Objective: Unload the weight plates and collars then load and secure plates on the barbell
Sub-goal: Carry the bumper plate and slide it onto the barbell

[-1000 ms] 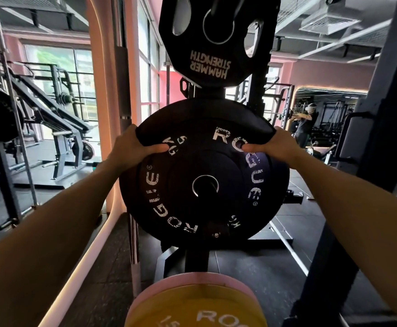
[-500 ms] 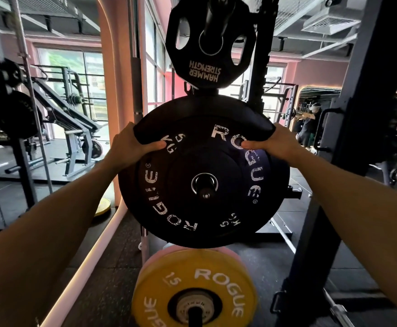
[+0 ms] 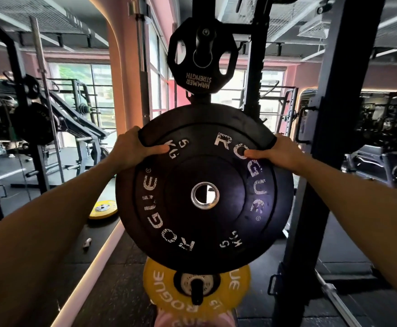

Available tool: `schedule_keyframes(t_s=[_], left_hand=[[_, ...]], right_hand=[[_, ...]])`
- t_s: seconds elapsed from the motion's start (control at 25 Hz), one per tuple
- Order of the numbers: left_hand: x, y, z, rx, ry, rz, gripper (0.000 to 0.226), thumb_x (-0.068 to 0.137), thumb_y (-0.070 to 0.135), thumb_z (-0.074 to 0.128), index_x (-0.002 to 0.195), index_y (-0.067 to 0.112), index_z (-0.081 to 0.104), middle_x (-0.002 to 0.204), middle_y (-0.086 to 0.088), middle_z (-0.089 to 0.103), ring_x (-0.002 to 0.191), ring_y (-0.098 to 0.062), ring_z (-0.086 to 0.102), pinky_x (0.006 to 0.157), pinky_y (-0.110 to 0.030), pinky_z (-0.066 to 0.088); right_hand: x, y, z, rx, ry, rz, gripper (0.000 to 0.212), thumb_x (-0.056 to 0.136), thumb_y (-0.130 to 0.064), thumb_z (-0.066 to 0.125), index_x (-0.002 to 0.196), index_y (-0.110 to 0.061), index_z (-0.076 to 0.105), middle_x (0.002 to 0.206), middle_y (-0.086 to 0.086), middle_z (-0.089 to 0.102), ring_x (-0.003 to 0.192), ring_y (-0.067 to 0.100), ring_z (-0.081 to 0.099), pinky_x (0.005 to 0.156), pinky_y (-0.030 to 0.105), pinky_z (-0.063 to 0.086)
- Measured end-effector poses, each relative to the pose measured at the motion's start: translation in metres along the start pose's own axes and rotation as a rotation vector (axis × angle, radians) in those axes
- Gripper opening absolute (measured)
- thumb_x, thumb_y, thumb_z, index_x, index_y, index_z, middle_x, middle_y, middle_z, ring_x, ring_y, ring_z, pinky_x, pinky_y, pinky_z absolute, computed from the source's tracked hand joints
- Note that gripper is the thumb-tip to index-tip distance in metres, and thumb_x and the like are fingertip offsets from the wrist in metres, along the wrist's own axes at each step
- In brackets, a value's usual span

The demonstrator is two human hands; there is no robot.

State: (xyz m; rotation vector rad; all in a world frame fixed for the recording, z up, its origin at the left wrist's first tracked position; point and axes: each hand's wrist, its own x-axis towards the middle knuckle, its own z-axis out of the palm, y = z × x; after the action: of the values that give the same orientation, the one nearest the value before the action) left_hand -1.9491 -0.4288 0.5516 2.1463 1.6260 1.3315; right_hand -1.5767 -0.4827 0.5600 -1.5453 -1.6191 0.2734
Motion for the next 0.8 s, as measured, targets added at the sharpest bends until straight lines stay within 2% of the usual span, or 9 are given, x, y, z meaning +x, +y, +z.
schedule_keyframes(t_s=[0.2, 0.32, 0.4, 0.56, 0.68, 0.8], left_hand=[[-0.064, 0.074, -0.032, 0.039, 0.051, 0.016, 0.085, 0.06, 0.066, 0.08, 0.119, 0.009, 0.057, 0.119, -0.009, 0.064, 0.107, -0.027, 0.059, 0.087, -0.037, 0.046], [-0.106, 0.125, -0.052, 0.025, 0.067, 0.024, 0.095, 0.054, 0.071, 0.081, 0.123, 0.009, 0.056, 0.123, -0.009, 0.063, 0.111, -0.027, 0.059, 0.091, -0.037, 0.046], [-0.134, 0.155, -0.061, 0.032, 0.069, 0.013, 0.094, 0.056, 0.07, 0.081, 0.123, 0.01, 0.057, 0.124, -0.008, 0.064, 0.113, -0.027, 0.059, 0.092, -0.037, 0.046], [-0.187, 0.207, -0.075, 0.018, 0.072, 0.028, 0.086, 0.06, 0.067, 0.08, 0.122, 0.011, 0.059, 0.12, -0.007, 0.065, 0.111, -0.026, 0.06, 0.088, -0.032, 0.045], [-0.223, 0.237, -0.073, -0.01, 0.061, 0.034, 0.075, 0.067, 0.057, 0.082, 0.123, 0.012, 0.06, 0.116, -0.004, 0.064, 0.109, -0.023, 0.059, 0.083, -0.028, 0.04], [-0.262, 0.261, -0.069, -0.017, 0.037, 0.043, 0.078, 0.064, 0.062, 0.082, 0.121, 0.013, 0.06, 0.118, -0.005, 0.065, 0.101, -0.02, 0.057, 0.081, -0.029, 0.04]], right_hand=[[-0.062, -0.005, -0.063, 0.055, -0.023, -0.031, 0.065, 0.056, -0.057, 0.086, 0.109, -0.023, 0.072, 0.101, -0.004, 0.072, 0.089, 0.01, 0.067, 0.087, 0.028, 0.053], [-0.099, -0.014, -0.108, 0.067, -0.027, -0.052, 0.048, 0.056, -0.055, 0.087, 0.093, -0.03, 0.072, 0.097, -0.008, 0.072, 0.089, 0.009, 0.067, 0.09, 0.029, 0.052], [-0.126, -0.022, -0.138, 0.072, -0.041, -0.069, 0.039, 0.056, -0.054, 0.086, 0.084, -0.034, 0.069, 0.092, -0.014, 0.07, 0.088, 0.004, 0.065, 0.092, 0.028, 0.051], [-0.171, -0.023, -0.189, 0.065, -0.038, -0.083, 0.081, 0.031, -0.071, 0.084, 0.099, -0.028, 0.074, 0.101, -0.009, 0.074, 0.095, 0.011, 0.068, 0.095, 0.033, 0.052], [-0.207, -0.014, -0.216, 0.084, -0.065, -0.059, 0.068, 0.04, -0.062, 0.087, 0.098, -0.027, 0.075, 0.098, -0.007, 0.074, 0.092, 0.011, 0.069, 0.088, 0.03, 0.053], [-0.256, -0.008, -0.246, 0.069, -0.064, -0.052, 0.055, 0.045, -0.059, 0.086, 0.091, -0.03, 0.074, 0.097, -0.006, 0.075, 0.09, 0.011, 0.069, 0.086, 0.028, 0.053]])
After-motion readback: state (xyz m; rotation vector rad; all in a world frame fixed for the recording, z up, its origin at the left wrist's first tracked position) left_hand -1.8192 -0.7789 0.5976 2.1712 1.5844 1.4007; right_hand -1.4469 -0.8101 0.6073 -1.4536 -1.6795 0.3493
